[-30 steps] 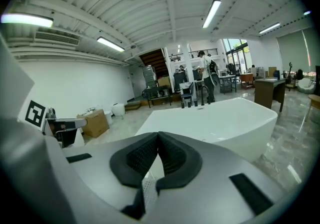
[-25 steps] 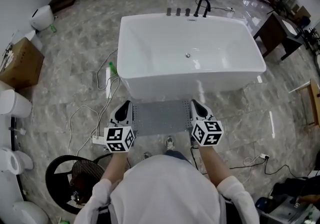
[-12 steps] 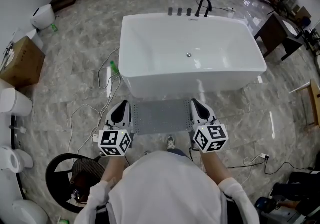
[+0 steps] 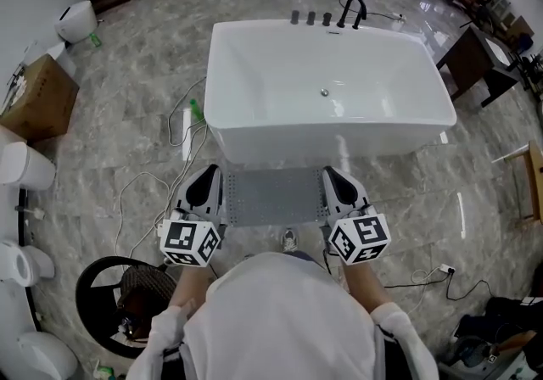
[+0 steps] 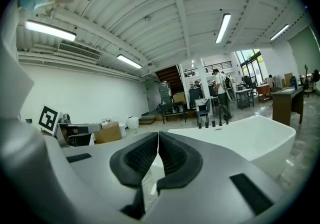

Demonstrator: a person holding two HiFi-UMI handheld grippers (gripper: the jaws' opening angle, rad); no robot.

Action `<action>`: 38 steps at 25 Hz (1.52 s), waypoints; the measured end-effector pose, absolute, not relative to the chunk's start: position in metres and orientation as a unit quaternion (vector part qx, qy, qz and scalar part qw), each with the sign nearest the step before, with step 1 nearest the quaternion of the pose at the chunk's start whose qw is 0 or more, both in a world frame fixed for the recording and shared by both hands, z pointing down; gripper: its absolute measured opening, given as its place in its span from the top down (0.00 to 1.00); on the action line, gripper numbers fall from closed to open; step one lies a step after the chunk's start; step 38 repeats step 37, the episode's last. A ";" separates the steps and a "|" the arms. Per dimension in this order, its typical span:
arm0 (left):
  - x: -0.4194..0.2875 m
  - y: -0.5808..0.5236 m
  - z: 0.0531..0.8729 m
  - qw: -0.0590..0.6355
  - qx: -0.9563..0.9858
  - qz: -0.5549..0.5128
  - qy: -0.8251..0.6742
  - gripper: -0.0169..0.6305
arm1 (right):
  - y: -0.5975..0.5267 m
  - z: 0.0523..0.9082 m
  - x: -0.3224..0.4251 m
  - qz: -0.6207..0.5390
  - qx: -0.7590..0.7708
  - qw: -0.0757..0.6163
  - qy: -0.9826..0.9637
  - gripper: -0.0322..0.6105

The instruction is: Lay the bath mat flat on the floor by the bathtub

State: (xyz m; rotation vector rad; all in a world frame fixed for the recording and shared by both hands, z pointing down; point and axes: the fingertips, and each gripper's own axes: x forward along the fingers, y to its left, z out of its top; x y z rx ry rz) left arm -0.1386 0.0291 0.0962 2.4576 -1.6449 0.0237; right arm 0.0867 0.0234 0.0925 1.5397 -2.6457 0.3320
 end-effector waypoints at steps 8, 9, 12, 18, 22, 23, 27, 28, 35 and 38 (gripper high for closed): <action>-0.139 0.023 0.093 0.085 0.824 0.006 -0.561 0.91 | 0.011 0.087 0.088 0.091 0.498 0.030 -0.862 0.90; -0.140 0.023 0.094 0.085 0.822 0.006 -0.562 0.91 | 0.011 0.087 0.088 0.091 0.498 0.032 -0.862 0.90; -0.142 0.023 0.097 0.089 0.820 0.005 -0.566 0.91 | 0.010 0.089 0.087 0.087 0.497 0.040 -0.863 0.90; -0.143 0.020 0.095 0.090 0.817 0.003 -0.569 0.91 | 0.005 0.088 0.084 0.088 0.494 0.040 -0.864 0.90; -0.145 0.020 0.095 0.089 0.815 0.004 -0.572 0.91 | 0.005 0.089 0.082 0.089 0.492 0.040 -0.865 0.90; -0.144 0.020 0.096 0.089 0.815 0.005 -0.572 0.91 | 0.005 0.090 0.083 0.088 0.493 0.041 -0.865 0.90; -0.143 0.022 0.100 0.095 0.814 0.005 -0.573 0.91 | 0.007 0.095 0.085 0.094 0.493 0.043 -0.864 0.90; -0.144 0.023 0.101 0.095 0.814 0.005 -0.573 0.91 | 0.007 0.095 0.084 0.095 0.493 0.043 -0.864 0.90; -0.144 0.021 0.099 0.096 0.814 0.006 -0.573 0.91 | 0.005 0.094 0.083 0.092 0.494 0.045 -0.864 0.90; -0.145 0.021 0.098 0.097 0.814 0.005 -0.572 0.91 | 0.005 0.094 0.082 0.092 0.494 0.046 -0.863 0.90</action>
